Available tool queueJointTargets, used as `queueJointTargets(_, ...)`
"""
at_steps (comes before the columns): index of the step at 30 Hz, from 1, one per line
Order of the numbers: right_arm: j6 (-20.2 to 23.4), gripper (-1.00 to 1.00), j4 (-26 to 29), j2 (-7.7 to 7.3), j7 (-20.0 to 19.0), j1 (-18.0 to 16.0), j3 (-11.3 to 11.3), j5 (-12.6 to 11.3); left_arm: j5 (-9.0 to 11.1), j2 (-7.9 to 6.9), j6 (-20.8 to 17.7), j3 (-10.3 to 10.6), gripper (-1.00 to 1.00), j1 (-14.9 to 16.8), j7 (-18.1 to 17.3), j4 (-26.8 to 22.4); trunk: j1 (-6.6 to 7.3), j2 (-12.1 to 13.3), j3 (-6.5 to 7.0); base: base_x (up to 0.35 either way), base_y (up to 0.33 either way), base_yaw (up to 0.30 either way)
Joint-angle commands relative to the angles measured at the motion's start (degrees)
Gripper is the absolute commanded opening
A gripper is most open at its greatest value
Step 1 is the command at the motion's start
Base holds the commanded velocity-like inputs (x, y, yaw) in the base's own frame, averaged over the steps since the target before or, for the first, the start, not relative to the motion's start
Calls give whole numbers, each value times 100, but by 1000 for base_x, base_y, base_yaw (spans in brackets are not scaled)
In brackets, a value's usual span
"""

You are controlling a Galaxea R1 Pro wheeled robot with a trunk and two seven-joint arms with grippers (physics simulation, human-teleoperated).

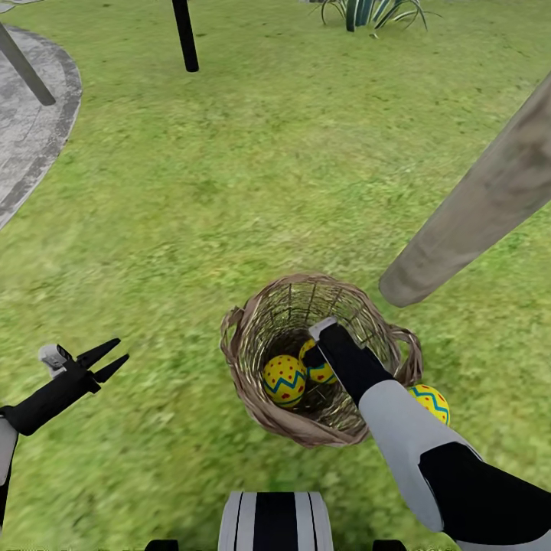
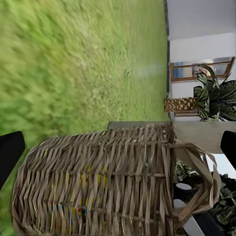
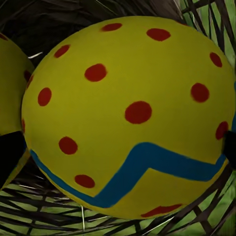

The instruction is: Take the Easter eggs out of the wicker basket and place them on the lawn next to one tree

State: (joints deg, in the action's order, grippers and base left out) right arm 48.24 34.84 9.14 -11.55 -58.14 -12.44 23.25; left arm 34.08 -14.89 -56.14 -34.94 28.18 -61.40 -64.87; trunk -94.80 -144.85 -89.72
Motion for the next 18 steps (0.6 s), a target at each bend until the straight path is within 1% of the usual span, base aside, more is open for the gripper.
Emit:
queueJointTargets(1,35,100,5,-1,-12,-2,-10,-32,3,2,-28,-4,100,3,-14,-11,1,-1,-4,0,0,0)
queueJointTargets(6,37,100,5,16,459,-2,-4,-39,3,4,-28,-4,100,3,-13,-34,-2,-3,-27,0,0,0)
queueJointTargets(9,37,100,5,18,496,1,-4,-46,3,4,-28,-9,100,3,-13,-32,-7,-5,-71,0,0,0)
queueJointTargets(11,31,100,5,24,487,1,-1,-48,2,1,-28,-10,100,3,-13,-33,-7,-5,-71,0,0,0)
queueJointTargets(18,35,100,-2,35,454,4,4,-48,2,2,-28,-11,100,3,-13,-34,-15,-9,-137,0,0,0)
